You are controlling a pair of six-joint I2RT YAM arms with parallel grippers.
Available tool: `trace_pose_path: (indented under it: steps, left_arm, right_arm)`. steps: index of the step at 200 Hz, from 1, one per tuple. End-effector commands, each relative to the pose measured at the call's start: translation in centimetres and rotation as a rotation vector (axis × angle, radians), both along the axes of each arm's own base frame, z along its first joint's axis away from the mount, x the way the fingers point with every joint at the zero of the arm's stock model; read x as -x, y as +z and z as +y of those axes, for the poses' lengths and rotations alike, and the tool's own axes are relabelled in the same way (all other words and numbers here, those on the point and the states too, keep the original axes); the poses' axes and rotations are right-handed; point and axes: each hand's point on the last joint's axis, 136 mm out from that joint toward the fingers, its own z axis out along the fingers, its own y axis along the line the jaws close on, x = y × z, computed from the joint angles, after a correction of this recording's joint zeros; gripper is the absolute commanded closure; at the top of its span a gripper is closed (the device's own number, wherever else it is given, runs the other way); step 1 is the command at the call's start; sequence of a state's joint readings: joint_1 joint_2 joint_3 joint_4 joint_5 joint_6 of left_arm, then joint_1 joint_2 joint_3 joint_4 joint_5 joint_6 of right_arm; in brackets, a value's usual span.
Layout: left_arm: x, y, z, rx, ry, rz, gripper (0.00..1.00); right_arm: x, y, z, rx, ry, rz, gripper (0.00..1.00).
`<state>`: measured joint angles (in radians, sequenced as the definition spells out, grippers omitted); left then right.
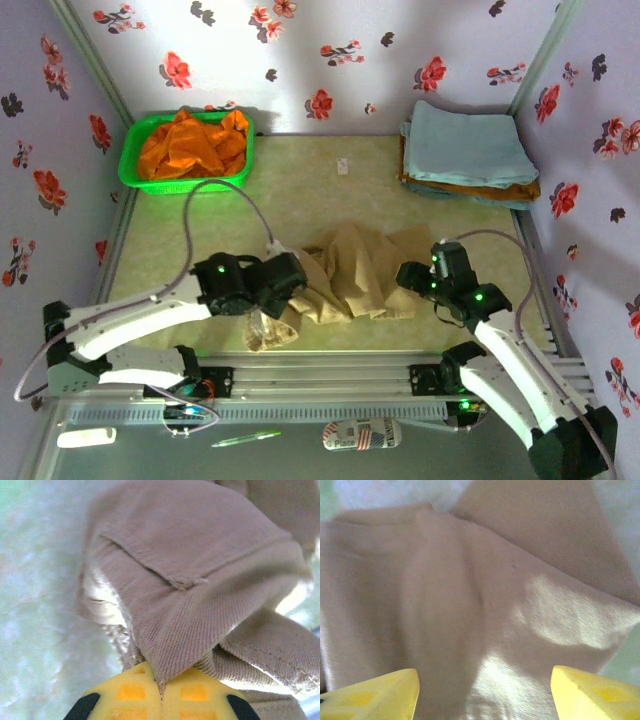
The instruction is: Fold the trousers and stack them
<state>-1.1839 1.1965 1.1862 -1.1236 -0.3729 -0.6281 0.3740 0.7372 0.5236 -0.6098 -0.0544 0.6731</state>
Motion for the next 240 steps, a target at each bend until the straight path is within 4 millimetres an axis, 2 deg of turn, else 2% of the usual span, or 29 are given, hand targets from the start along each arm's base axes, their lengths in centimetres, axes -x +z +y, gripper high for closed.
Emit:
trace_pose_path:
  steps: [1, 31, 55, 72, 85, 97, 116, 123, 129, 154, 180, 194, 217, 231, 240]
  left_arm:
    - [-1.6, 2.5, 3.3, -0.017, 0.053, -0.061, 1.0]
    - [-3.2, 4.9, 5.5, 0.051, 0.137, -0.11, 1.0]
    - [-4.2, 6.1, 7.2, 0.098, 0.214, -0.156, 1.0]
    - [-4.6, 6.5, 7.5, 0.138, 0.239, -0.175, 1.0]
    - [-4.8, 6.5, 7.6, 0.145, 0.247, -0.182, 1.0]
    - [-5.0, 6.6, 7.6, 0.149, 0.25, -0.187, 1.0]
    - [-5.0, 6.9, 7.9, 0.16, 0.255, -0.198, 1.0]
    - [-4.9, 7.2, 8.1, 0.167, 0.258, -0.203, 1.0]
    - [-4.9, 7.6, 8.2, 0.177, 0.258, -0.211, 1.0]
    - [-4.1, 9.4, 8.8, 0.225, 0.257, -0.234, 1.0]
    - [-3.3, 11.3, 9.2, 0.306, 0.241, -0.262, 1.0]
    - [-3.3, 12.3, 9.5, 0.331, 0.244, -0.296, 1.0]
    - [-4.6, 13.9, 9.9, 0.357, 0.292, -0.351, 1.0]
    - [-6.1, 14.8, 10.7, 0.366, 0.353, -0.384, 1.0]
    - [-7.3, 14.9, 11.3, 0.379, 0.404, -0.386, 1.0]
  right_arm:
    - [1.8, -2.6, -0.1, -0.009, -0.026, 0.11, 0.23]
    - [2.5, -5.4, 0.6, -0.091, -0.08, 0.182, 0.21]
    - [2.7, -7.0, 0.4, -0.096, -0.127, 0.218, 0.21]
    - [2.7, -8.1, 0.8, -0.131, -0.153, 0.244, 0.21]
    - [2.4, -8.6, 1.1, -0.145, -0.163, 0.256, 0.25]
    - [1.8, -8.7, 1.1, -0.132, -0.162, 0.253, 0.36]
    - [1.1, -8.1, 0.6, -0.076, -0.154, 0.237, 0.8]
    - [1.0, -7.7, 0.4, -0.059, -0.152, 0.226, 0.89]
    - [0.9, -7.1, 0.1, -0.043, -0.152, 0.21, 1.0]
    - [0.6, -3.2, -1.5, -0.005, -0.181, 0.084, 1.0]
    - [0.8, 2.6, -3.0, 0.015, -0.196, -0.062, 1.0]
    - [0.3, 5.7, -3.1, 0.021, -0.18, -0.125, 1.0]
    - [-2.8, 11.5, -2.4, 0.034, -0.155, -0.248, 1.0]
    - [-5.8, 14.8, -2.2, 0.066, -0.166, -0.317, 1.0]
    - [-8.5, 16.0, -2.0, 0.066, -0.174, -0.328, 1.0]
